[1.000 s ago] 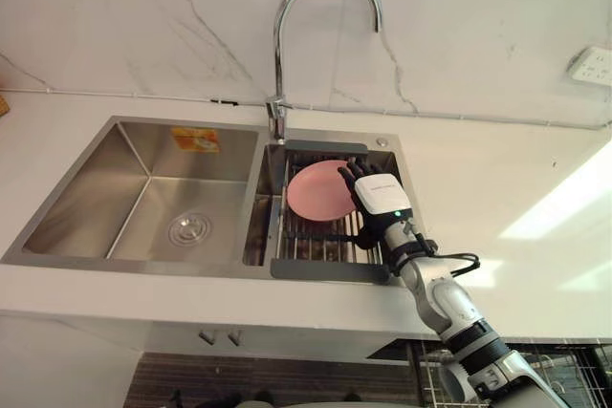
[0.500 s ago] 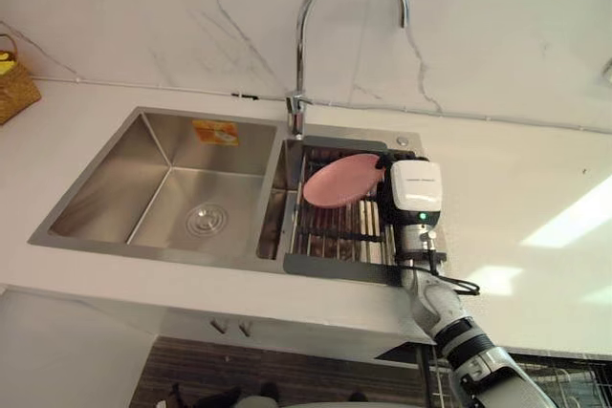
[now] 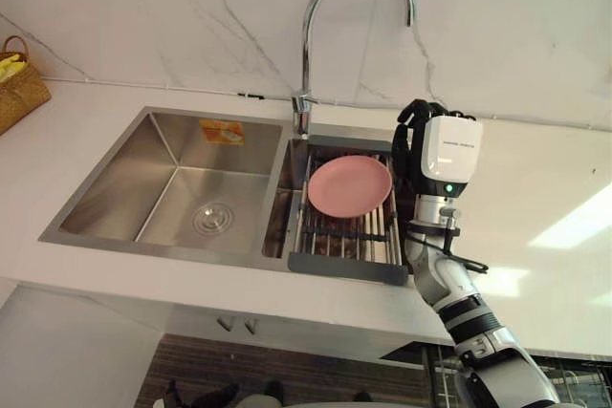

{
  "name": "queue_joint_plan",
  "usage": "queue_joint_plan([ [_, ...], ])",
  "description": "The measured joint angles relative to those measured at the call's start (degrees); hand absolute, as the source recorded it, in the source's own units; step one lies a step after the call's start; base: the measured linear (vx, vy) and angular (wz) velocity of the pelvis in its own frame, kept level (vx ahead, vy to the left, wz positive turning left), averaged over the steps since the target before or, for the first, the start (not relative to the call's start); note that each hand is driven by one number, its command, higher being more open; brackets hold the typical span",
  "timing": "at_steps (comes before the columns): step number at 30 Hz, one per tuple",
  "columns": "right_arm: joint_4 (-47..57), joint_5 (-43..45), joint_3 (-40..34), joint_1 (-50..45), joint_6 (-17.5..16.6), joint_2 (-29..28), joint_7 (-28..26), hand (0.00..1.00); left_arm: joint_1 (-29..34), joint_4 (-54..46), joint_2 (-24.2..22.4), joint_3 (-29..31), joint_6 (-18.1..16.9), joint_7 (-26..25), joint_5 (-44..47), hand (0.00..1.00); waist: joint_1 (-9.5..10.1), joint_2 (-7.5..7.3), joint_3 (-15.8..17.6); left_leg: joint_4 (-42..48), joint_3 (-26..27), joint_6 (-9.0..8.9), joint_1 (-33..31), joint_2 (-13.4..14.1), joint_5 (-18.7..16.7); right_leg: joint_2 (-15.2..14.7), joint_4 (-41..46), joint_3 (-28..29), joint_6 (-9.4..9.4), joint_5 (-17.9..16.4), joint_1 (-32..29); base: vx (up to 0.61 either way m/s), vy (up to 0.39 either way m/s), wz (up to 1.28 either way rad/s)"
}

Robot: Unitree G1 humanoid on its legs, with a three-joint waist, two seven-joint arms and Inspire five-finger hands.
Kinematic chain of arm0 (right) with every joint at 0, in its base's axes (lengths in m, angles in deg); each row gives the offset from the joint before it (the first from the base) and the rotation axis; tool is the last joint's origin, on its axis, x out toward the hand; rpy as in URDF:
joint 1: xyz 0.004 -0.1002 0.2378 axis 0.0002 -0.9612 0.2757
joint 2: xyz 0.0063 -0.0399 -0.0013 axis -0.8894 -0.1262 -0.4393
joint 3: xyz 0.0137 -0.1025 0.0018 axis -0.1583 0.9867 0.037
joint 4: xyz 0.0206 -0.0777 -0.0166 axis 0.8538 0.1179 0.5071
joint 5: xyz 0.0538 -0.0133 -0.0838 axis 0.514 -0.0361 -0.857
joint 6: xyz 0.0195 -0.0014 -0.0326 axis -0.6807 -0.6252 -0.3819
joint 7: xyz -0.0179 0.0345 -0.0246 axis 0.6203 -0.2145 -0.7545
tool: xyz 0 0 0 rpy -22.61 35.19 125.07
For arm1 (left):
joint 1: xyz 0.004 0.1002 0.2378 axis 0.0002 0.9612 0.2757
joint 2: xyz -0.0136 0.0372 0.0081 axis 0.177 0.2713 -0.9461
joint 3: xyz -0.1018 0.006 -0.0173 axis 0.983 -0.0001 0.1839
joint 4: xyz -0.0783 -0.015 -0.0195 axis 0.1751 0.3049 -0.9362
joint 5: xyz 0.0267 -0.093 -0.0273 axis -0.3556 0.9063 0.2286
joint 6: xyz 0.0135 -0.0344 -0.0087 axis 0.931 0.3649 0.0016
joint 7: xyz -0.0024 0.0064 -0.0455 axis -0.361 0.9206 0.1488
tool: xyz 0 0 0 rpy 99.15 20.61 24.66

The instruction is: Walk over to the sink, pick up the cup, carry it to the dishwasher, place the cup inside the dishwasher, then close the dishwasher door

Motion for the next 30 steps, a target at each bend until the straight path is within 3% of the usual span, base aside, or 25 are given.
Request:
queue_joint_plan([
  [1, 0.32, 0.0, 0.0, 0.0, -0.55, 0.02, -0.08, 0.0, 0.02, 0.0, -0.03, -0.01, 0.0, 0.0, 0.0, 1.0, 0.0, 0.04, 0.03, 0.0, 0.01, 0.0, -0.02, 0.0, 0.0, 0.0, 0.0, 0.01, 0.0, 0.0, -0.02, 0.0, 0.0, 0.0],
  [2, 0.8, 0.0, 0.0, 0.0, -1.01, 0.05, -0.31, 1.0, 0.02, -0.04, -0.04, -0.03, 0.01, 0.0, 0.0, 1.0, -0.02, 0.08, 0.05, 0.0, 0.02, 0.01, -0.01, -0.01, -0.01, -0.01, 0.0, 0.03, 0.0, 0.0, -0.05, -0.03, -0.012, 0.0],
  [6, 1.92, 0.57, -0.03, 0.0, -3.07, 0.59, -4.57, 1.0, 0.02, -0.67, -0.07, -0.1, 0.43, 0.0, 0.07, 1.0, -0.05, 0.1, 0.06, 0.0, 0.19, 0.04, 0.0, -0.03, -0.04, -0.02, 0.0, 0.21, 0.01, 0.0, -0.11, 0.0, 0.0, -0.01],
  [12, 5.91, 2.89, -0.03, -1.93, -4.89, 2.86, -18.43, 1.0, 0.35, -3.54, -0.07, -0.53, 2.31, 0.03, 0.1, 1.0, -0.06, 0.15, 0.1, 0.01, 0.61, 0.13, 0.03, -0.01, -0.16, 0.01, 0.0, 0.66, 0.01, 0.01, -0.31, 0.0, 0.0, -0.03],
  [19, 19.61, 4.5, -0.86, -8.15, -8.79, 8.01, -36.39, 1.0, 2.1, -8.53, -0.05, -0.59, 7.57, 0.28, 0.26, 1.0, -0.79, 0.18, 0.11, 0.04, 2.15, 0.22, 0.45, 0.27, -1.18, 0.26, 0.03, 2.42, -0.01, 0.0, -0.67, -0.01, -0.005, -0.13],
  [23, 21.82, 4.46, -1.3, -8.41, -9.91, 9.44, -42.03, 1.0, 2.14, -9.97, 0.16, -1.8, 9.39, 0.32, 1.19, 1.0, -1.38, 0.17, 0.1, 0.04, 2.68, 0.27, 0.71, 0.28, -1.28, 0.28, 0.07, 2.82, -0.01, 0.0, -0.67, -0.02, -0.009, -0.05],
  [30, 23.53, 4.5, -1.32, -11.36, -11.23, 9.59, -46.56, 1.0, 2.42, -11.59, 0.18, -2.88, 11.88, 0.32, 1.25, 1.0, -1.47, 0.25, -0.26, 0.16, 3.68, 0.28, 1.21, 0.3, -2.04, 0.31, 0.17, 3.84, -0.06, -0.04, -0.62, -0.03, -0.008, -0.08],
])
